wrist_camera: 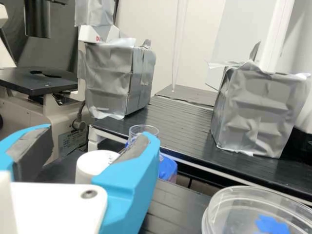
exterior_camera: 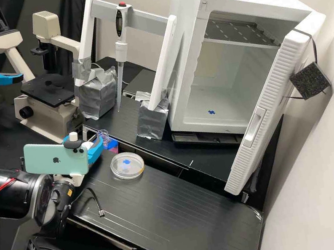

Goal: Close the bottle

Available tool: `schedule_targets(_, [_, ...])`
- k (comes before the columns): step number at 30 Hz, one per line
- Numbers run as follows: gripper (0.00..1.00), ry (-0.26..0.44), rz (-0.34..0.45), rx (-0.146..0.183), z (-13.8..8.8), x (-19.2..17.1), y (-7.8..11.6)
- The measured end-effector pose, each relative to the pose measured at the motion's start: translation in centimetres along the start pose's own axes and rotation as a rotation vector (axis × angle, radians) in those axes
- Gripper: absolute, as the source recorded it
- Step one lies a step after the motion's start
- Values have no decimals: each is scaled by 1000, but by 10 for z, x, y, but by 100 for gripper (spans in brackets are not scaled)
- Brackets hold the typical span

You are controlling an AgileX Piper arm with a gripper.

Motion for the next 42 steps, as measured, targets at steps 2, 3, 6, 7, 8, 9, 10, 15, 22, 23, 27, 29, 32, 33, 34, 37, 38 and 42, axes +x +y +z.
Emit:
schedule_targets(2, [0,0,0,0,0,0,0])
schedule_targets(3, [0,-1,-2,0,0,0,0])
schedule_targets(6, [0,-9,-12,0,2,1,-2])
schedule_targets(7, [0,-12,-16,0,2,1,-3])
schedule_targets(8, [0,-15,-17,0,3,1,-3])
schedule_targets(9, [0,-16,-17,0,3,1,-3])
schedule_targets(10, [0,-18,-20,0,3,1,-4])
schedule_targets(15, [0,-27,-12,-1,5,1,-2])
schedule_targets(22, [0,-40,3,-2,7,1,0])
schedule_targets(23, [0,-40,3,-2,7,1,0])
schedule_targets(27, [0,-43,5,-3,8,1,1])
schedule_targets(29, [0,-44,6,-2,8,1,1])
schedule_targets(32, [0,-44,6,-2,8,1,1])
schedule_targets(33, [0,-44,6,-2,8,1,1])
schedule_targets(34, [0,-44,6,-2,8,1,1])
schedule_targets(37, [0,-42,9,-5,8,1,2])
schedule_targets(38, [0,-45,16,-4,8,0,4])
schedule_targets(42, [0,-41,51,13,8,-2,12])
